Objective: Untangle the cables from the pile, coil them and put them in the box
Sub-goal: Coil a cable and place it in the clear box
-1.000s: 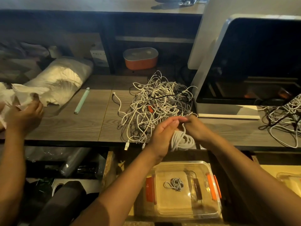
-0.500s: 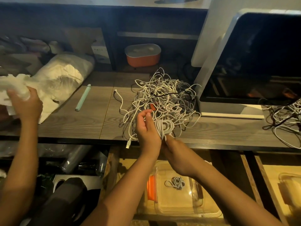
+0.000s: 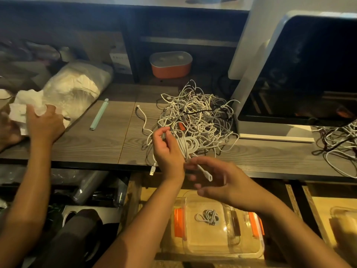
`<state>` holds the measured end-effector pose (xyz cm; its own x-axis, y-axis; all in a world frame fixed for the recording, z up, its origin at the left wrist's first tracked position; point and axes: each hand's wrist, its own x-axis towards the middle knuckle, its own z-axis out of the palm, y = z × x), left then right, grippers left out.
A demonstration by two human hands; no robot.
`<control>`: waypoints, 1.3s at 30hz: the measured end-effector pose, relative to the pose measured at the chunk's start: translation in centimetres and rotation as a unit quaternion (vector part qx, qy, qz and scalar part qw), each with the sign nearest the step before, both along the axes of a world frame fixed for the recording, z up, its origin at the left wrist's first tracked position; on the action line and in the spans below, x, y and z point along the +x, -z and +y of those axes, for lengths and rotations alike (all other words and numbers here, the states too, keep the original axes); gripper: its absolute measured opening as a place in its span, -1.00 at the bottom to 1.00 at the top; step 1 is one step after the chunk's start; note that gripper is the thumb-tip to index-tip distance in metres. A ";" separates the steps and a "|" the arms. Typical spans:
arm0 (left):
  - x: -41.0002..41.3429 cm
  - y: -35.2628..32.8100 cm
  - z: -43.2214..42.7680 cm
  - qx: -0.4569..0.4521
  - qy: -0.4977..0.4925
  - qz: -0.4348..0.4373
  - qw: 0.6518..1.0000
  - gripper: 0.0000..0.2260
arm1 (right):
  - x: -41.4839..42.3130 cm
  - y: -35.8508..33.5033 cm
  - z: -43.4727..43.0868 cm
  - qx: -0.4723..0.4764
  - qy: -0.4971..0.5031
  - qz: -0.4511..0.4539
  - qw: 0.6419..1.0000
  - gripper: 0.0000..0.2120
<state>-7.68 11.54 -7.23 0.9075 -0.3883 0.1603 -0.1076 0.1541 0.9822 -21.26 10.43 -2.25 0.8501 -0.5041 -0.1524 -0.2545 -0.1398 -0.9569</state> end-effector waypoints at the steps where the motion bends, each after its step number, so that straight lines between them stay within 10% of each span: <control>1: -0.1 0.0 0.0 0.001 0.001 -0.002 1.000 -0.89 | 0.2 0.1 -0.1 -0.020 0.015 -0.008 1.000 -0.68; 7: -0.8 0.7 0.3 -0.015 0.034 -0.021 0.999 -0.87 | 1.0 0.8 -0.1 -0.102 0.113 -0.061 0.986 -0.74; 13: -1.5 0.9 0.6 -0.041 0.055 -0.078 0.995 -0.86 | 1.2 1.2 -0.2 0.048 0.269 -0.129 0.953 -0.82; 18: -2.1 0.4 -0.3 -0.048 0.042 -0.061 0.996 -0.76 | 1.0 1.4 0.1 -0.289 0.287 -0.017 0.913 -0.82; 24: -1.4 1.3 -1.0 -0.046 0.030 -0.140 0.989 -0.94 | 1.5 1.3 0.4 -0.394 0.263 0.018 0.881 -0.90; 32: -1.1 1.6 -0.6 -0.039 0.042 -0.217 0.975 -0.89 | 2.4 0.1 -0.5 -0.017 0.327 0.012 0.945 -0.83; 39: -0.2 1.6 -0.5 -0.058 0.071 -0.391 0.916 -0.91 | 2.1 0.5 -1.7 0.301 0.306 -0.030 0.903 -0.82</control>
<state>-7.93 11.08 -8.81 0.4391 -0.4329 0.7873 -0.7418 0.3197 0.5895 -19.12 8.76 -2.71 0.4562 -0.7232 -0.5185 -0.0530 0.5595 -0.8271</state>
